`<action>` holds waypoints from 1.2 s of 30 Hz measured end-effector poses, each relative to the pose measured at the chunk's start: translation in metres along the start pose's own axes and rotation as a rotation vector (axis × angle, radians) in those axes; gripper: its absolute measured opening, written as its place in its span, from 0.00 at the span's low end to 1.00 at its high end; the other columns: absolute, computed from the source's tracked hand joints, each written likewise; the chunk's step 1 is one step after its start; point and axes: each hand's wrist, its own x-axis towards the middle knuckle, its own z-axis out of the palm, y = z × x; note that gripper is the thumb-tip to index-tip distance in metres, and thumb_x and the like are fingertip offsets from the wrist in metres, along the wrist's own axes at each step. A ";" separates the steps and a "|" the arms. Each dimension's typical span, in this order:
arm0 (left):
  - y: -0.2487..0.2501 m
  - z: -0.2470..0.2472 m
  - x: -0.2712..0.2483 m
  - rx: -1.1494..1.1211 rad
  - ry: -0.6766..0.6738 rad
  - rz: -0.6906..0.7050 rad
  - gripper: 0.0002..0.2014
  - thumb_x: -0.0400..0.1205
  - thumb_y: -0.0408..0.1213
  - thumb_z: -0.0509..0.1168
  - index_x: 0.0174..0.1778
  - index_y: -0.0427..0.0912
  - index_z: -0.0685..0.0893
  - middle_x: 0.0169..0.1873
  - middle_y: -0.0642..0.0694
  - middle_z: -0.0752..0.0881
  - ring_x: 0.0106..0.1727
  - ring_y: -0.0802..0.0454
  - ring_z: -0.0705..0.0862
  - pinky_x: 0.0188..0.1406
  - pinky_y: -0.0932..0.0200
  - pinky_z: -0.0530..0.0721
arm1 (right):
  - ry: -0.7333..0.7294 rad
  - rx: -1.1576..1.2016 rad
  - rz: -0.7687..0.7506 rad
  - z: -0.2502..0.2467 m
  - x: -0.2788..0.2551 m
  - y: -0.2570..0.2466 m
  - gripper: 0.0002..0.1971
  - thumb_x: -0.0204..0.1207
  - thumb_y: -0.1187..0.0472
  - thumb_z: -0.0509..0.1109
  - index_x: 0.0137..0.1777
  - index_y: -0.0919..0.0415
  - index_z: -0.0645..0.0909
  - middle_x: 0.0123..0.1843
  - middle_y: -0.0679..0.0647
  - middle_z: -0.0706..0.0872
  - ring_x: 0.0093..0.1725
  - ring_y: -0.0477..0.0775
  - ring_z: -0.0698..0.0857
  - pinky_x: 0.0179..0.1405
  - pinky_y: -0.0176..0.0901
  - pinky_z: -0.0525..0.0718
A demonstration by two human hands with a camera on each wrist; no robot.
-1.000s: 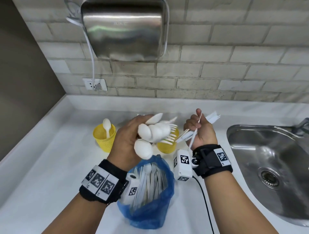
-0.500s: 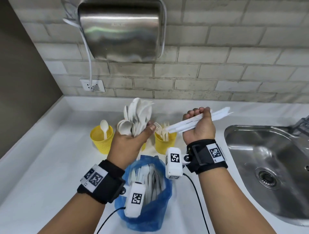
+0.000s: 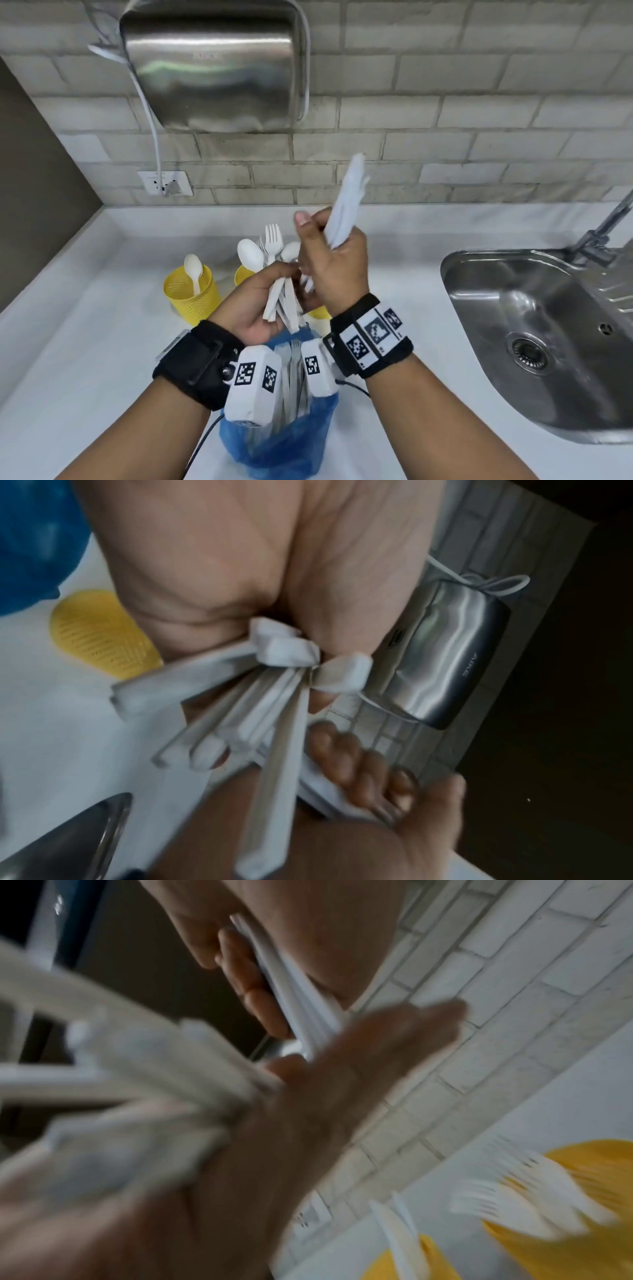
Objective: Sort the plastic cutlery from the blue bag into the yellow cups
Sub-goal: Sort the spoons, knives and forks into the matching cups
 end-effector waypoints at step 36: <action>-0.019 -0.019 -0.039 0.944 0.251 0.432 0.07 0.86 0.42 0.71 0.44 0.46 0.88 0.38 0.42 0.93 0.36 0.50 0.88 0.37 0.57 0.85 | 0.242 0.048 0.242 -0.016 -0.002 0.000 0.22 0.76 0.59 0.78 0.24 0.52 0.73 0.20 0.49 0.68 0.18 0.52 0.67 0.25 0.40 0.69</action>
